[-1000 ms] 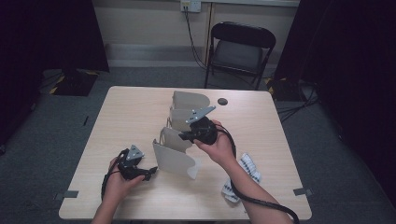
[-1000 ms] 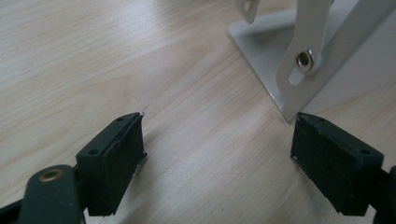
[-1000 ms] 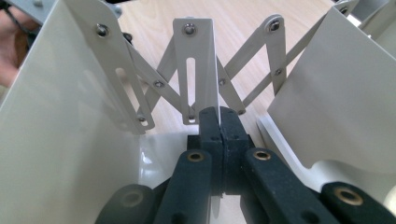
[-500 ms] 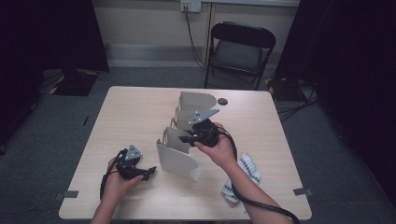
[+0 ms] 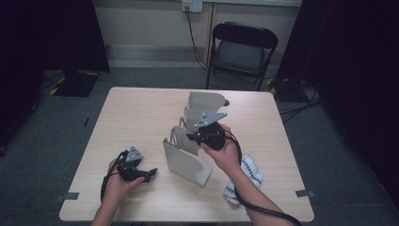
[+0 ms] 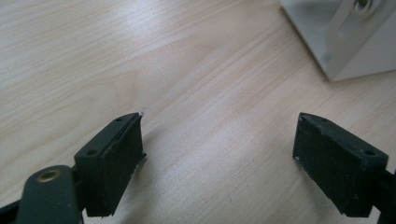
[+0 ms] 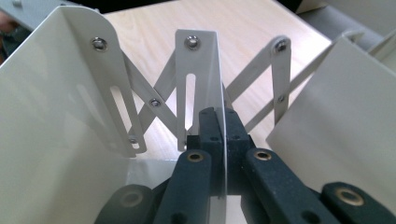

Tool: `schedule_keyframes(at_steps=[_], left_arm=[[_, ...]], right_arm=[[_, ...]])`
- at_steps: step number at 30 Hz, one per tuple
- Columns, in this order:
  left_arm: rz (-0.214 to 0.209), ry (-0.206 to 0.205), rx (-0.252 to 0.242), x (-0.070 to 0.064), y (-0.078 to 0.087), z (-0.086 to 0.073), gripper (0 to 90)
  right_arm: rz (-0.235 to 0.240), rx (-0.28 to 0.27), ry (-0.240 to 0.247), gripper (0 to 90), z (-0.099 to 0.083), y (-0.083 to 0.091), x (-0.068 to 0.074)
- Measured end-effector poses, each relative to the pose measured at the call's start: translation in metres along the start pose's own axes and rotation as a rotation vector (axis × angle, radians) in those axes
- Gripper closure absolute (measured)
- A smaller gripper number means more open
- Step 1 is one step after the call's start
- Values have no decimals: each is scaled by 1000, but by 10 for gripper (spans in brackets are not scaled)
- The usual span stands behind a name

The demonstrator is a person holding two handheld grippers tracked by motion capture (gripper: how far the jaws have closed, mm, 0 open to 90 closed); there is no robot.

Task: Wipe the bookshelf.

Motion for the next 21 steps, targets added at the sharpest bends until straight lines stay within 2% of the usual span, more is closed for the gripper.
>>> schedule_keyframes(at_steps=[6, 8, 11, 16, 21], left_arm=[[3, -2, 1, 0, 0, 0, 156], [4, 0, 1, 0, 0, 0, 156], [5, 6, 2, -1, 0, 0, 156], [5, 1, 1, 0, 0, 0, 155], [0, 9, 2, -1, 0, 0, 155]], right_arm=[[-58, -9, 11, 893, -5, 21, -2], [-78, -19, 29, 891, -4, 26, 0], [-96, -32, 26, 892, -4, 28, -1], [-107, -54, -1, 885, -7, 18, -6], [-115, -61, -21, 894, -4, -2, -9]])
Point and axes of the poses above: each handheld gripper's, and its own axes: y roughly backward along the jaws, z roughly out of its top, x roughly to its left, the point moved 7 cm from there along -y, roughly forward along the jaws, and after that the axes turned 12 degrees about z, right-handed, at the moved point
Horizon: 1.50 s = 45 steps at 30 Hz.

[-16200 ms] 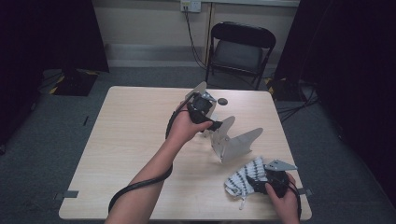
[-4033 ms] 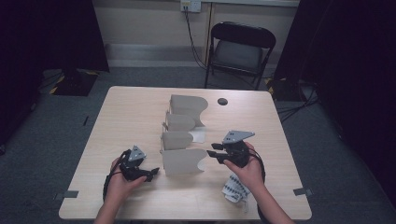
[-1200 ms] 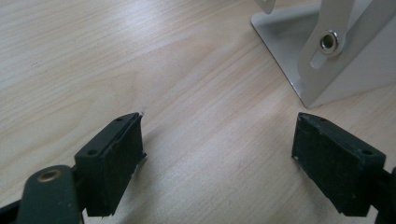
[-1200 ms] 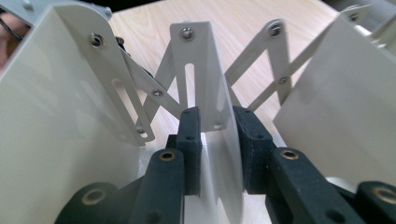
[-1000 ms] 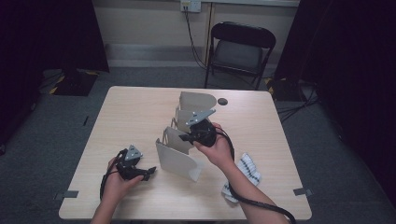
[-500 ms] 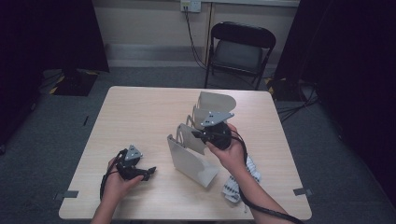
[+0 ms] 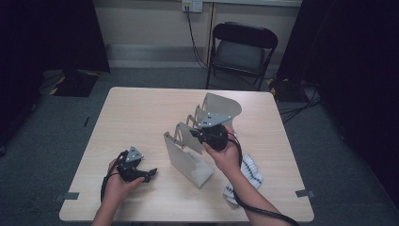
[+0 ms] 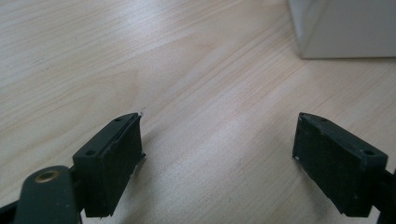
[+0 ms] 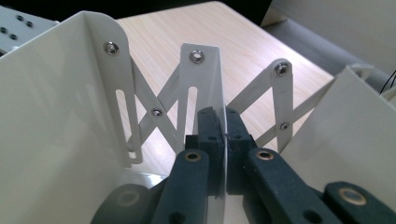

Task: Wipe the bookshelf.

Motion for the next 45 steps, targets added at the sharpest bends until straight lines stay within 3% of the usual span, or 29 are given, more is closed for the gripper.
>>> schedule_keyframes(at_steps=[7, 11, 15, 18, 26, 32, 38, 45], left_arm=[[3, -7, 0, 1, 0, 0, 155], [4, -7, 0, 1, 0, 0, 155], [3, -7, 0, 1, 0, 0, 155], [1, -8, 0, 1, 0, 0, 155], [3, -7, 0, 1, 0, 0, 154], [5, -7, -1, 1, 0, 0, 154], [7, -7, -1, 1, 0, 0, 154], [7, -7, -1, 1, 0, 0, 154]], right_arm=[[8, -1, -51, 891, -1, -12, -5], [-10, -14, -39, 817, -8, -8, -2], [-18, 26, -26, 715, -25, 5, 0], [-17, 33, -46, 678, -42, 20, 1], [-42, 56, -86, 650, -80, 65, -1], [-50, 83, -101, 624, -105, 82, 3], [-36, 95, -123, 614, -123, 79, 9], [-2, 72, -123, 595, -114, 60, 17]])
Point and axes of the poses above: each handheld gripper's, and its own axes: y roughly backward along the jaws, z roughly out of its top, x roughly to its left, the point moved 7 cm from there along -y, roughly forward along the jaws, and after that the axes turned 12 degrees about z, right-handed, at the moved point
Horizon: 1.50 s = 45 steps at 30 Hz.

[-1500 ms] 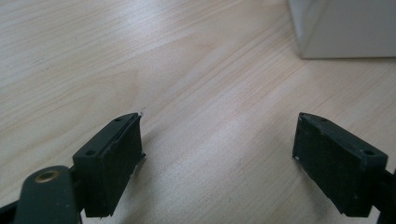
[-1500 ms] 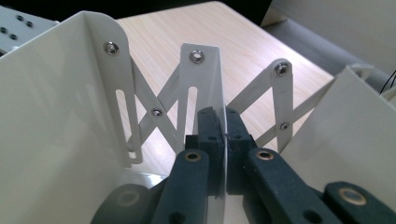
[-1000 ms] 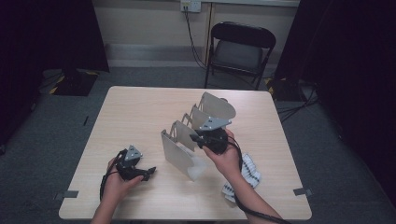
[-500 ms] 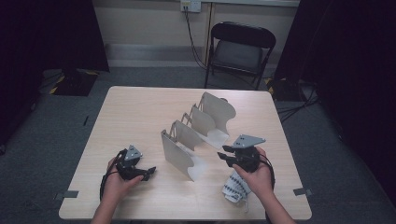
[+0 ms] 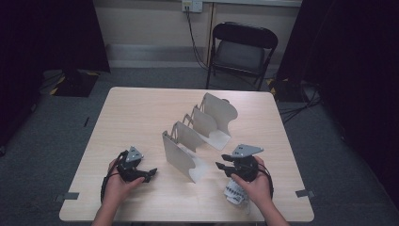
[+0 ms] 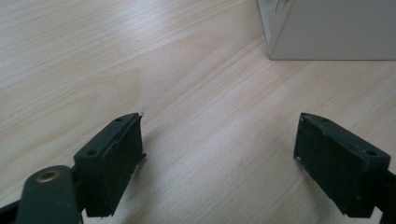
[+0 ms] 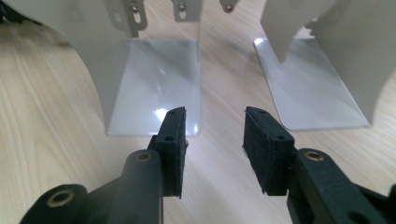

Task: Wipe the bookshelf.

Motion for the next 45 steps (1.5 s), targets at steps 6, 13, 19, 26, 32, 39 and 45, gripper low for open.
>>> schedule_keyframes(at_steps=[6, 13, 19, 26, 32, 39, 45], left_arm=[[0, 0, 0, 0, 0, 0, 154], [0, 0, 0, 0, 0, 0, 154], [0, 0, 0, 0, 0, 0, 154], [0, 0, 0, 0, 0, 0, 155], [0, 4, 0, 0, 0, 0, 155], [1, 4, 0, 0, 0, 0, 156], [0, 4, 0, 0, 0, 0, 156]], right_arm=[[19, -19, -6, 595, 20, -24, 7], [-3, -53, -14, 618, 51, -44, 0], [-31, -54, 2, 668, 76, -48, -8], [-52, -55, 11, 856, 84, -50, -14], [-53, -55, 19, 871, 86, -52, -19], [-58, -63, 6, 888, 88, -53, -30], [-57, -57, 0, 900, 89, -53, -37]])
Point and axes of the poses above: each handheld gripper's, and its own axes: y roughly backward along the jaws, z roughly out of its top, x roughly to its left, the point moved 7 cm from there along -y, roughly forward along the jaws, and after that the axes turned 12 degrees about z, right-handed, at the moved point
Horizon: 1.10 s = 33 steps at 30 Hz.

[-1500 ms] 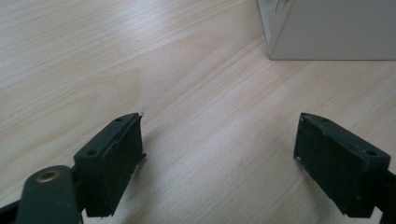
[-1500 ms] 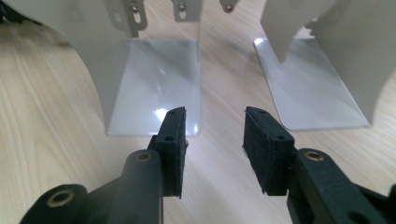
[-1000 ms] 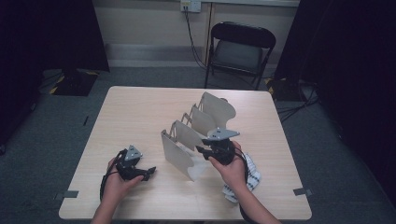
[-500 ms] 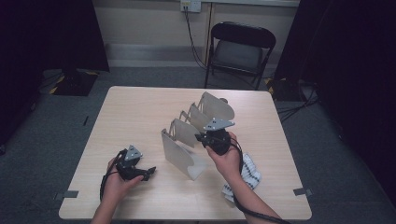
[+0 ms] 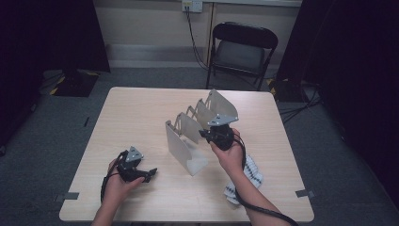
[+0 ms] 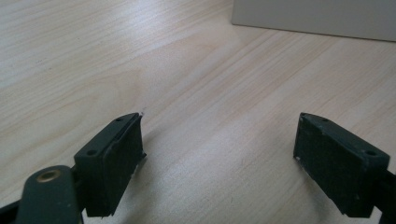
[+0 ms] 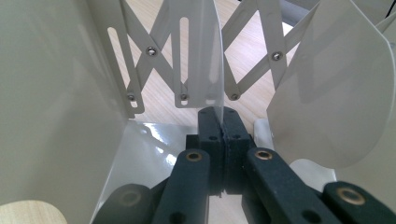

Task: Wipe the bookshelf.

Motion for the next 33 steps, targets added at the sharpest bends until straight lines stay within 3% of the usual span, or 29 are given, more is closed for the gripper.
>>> schedule_keyframes(at_steps=[8, 11, 14, 19, 25, 33], left_arm=[[0, 0, 0, 0, 0, 0, 157], [1, 0, 0, 0, 0, 0, 157], [1, 0, 0, 0, 0, 0, 157], [2, 2, -1, 0, 0, 0, 157], [6, -2, -1, 0, 1, 0, 157], [8, 5, -1, -1, 1, -1, 156]], right_arm=[[1, -20, -20, 892, -2, 1, -6], [2, -33, -31, 781, -5, 5, -5], [0, -14, -21, 725, -11, 13, -1], [31, 10, -14, 655, -24, 34, 7], [4, 37, -15, 601, -46, 64, 9], [-10, 50, -70, 576, -83, 94, 5]])
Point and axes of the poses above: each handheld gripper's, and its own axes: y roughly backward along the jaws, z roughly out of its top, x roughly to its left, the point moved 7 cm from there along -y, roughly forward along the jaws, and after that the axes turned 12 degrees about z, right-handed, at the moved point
